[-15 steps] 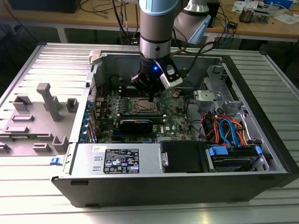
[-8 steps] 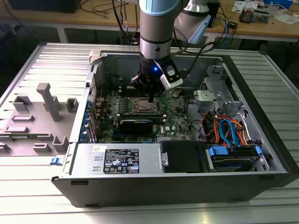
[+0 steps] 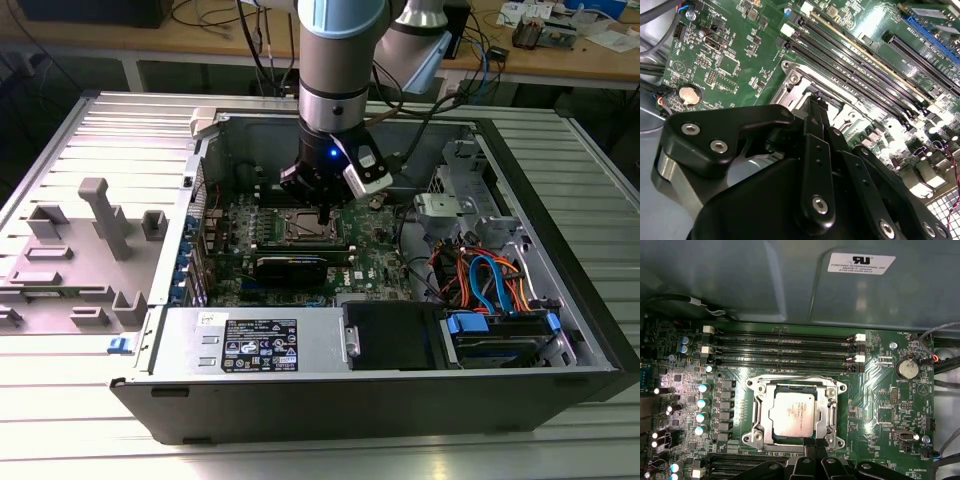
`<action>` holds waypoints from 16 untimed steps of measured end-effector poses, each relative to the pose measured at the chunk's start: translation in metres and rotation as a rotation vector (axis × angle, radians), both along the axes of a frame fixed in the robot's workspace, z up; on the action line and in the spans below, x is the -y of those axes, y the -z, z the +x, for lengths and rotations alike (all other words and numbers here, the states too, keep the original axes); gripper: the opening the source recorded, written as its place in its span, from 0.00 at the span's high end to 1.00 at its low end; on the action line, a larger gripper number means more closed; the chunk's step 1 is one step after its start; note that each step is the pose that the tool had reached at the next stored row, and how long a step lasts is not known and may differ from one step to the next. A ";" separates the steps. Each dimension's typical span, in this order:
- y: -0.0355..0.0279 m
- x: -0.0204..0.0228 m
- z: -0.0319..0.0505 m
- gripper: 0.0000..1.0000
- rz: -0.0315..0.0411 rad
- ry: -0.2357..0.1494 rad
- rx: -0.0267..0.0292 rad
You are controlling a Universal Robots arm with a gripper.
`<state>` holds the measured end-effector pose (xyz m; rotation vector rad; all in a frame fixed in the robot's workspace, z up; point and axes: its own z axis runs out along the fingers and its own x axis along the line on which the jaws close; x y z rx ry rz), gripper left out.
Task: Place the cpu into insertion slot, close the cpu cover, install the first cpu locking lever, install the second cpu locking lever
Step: 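Install the second cpu locking lever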
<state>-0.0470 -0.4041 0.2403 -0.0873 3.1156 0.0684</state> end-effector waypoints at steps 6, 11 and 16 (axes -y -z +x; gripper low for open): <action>0.0000 0.0000 0.0000 0.89 0.0000 0.000 0.0000; 0.0000 0.0000 0.0000 0.89 0.0000 0.000 0.0000; -0.0030 0.0000 -0.0002 0.89 0.0000 0.000 0.0000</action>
